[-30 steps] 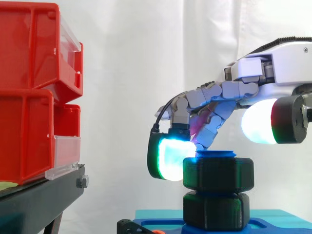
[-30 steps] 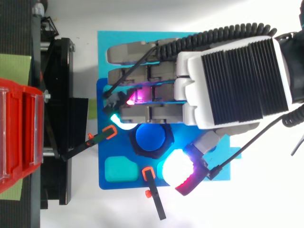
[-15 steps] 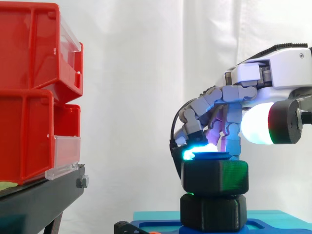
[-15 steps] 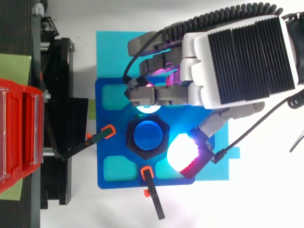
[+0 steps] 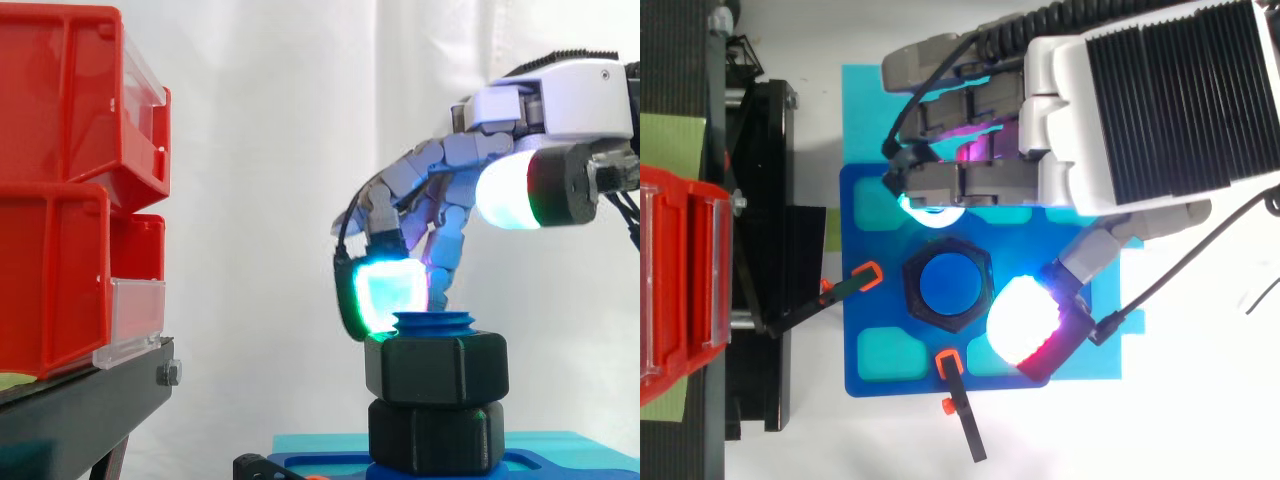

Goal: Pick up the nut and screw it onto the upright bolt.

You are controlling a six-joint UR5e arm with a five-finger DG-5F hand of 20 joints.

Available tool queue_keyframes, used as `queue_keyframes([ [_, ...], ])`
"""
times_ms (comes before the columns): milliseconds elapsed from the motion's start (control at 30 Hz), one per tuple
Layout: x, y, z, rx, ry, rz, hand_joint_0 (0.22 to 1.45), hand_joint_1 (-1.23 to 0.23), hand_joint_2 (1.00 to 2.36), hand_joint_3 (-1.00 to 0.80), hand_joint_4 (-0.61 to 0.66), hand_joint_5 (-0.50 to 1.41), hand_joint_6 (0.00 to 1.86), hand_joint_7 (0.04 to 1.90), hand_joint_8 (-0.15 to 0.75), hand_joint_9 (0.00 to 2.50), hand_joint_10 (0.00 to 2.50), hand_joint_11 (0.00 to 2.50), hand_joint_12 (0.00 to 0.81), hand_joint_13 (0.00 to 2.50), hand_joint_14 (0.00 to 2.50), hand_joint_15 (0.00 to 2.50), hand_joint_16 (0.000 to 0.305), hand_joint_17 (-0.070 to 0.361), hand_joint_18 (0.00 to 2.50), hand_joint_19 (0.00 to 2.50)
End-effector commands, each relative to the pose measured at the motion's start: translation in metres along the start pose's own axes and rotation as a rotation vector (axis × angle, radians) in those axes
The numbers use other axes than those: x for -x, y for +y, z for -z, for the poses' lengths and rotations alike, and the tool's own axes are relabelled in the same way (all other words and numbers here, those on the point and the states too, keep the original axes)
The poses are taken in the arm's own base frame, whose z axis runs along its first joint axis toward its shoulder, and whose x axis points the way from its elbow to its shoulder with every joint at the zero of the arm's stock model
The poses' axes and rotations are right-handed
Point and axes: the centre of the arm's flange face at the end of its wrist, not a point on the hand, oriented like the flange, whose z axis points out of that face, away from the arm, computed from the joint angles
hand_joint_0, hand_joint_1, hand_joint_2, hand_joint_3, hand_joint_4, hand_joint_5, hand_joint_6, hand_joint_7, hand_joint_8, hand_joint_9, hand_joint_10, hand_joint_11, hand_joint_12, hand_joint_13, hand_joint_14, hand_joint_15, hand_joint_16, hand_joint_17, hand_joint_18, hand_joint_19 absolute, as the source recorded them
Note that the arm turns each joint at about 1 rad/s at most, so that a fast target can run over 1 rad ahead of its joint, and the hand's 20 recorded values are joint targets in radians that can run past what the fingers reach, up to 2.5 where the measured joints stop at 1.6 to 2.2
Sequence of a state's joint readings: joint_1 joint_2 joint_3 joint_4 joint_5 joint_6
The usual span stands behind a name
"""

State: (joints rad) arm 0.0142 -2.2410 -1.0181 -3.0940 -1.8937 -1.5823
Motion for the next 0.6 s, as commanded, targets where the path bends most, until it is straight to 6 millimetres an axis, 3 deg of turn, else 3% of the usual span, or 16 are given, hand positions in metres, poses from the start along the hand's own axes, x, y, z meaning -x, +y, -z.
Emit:
queue_keyframes([
  [0, 0.005, 0.002, -0.002, 0.003, -0.007, 0.003, 0.50, -0.11, 1.00, -0.50, 0.23, -0.08, 0.50, 0.82, 0.245, 1.03, 0.00, 0.00, 0.251, 0.65, 0.00, 0.00, 0.023, 0.052, 0.28, 0.00],
  [267, 0.008, 0.014, -0.011, 0.006, -0.027, 0.009, 0.49, -0.05, 1.00, -0.50, 0.20, -0.11, 0.50, 0.66, 0.215, 0.67, 0.00, 0.00, 0.297, 0.34, 0.00, 0.00, 0.032, 0.073, 0.00, 0.00],
  [567, 0.000, 0.033, -0.020, 0.011, -0.020, 0.007, 0.48, 0.04, 1.00, -0.50, 0.14, -0.12, 0.50, 0.65, 0.186, 0.30, 0.00, 0.00, 0.339, 0.02, 0.00, 0.00, 0.041, 0.092, 0.00, 0.00],
])
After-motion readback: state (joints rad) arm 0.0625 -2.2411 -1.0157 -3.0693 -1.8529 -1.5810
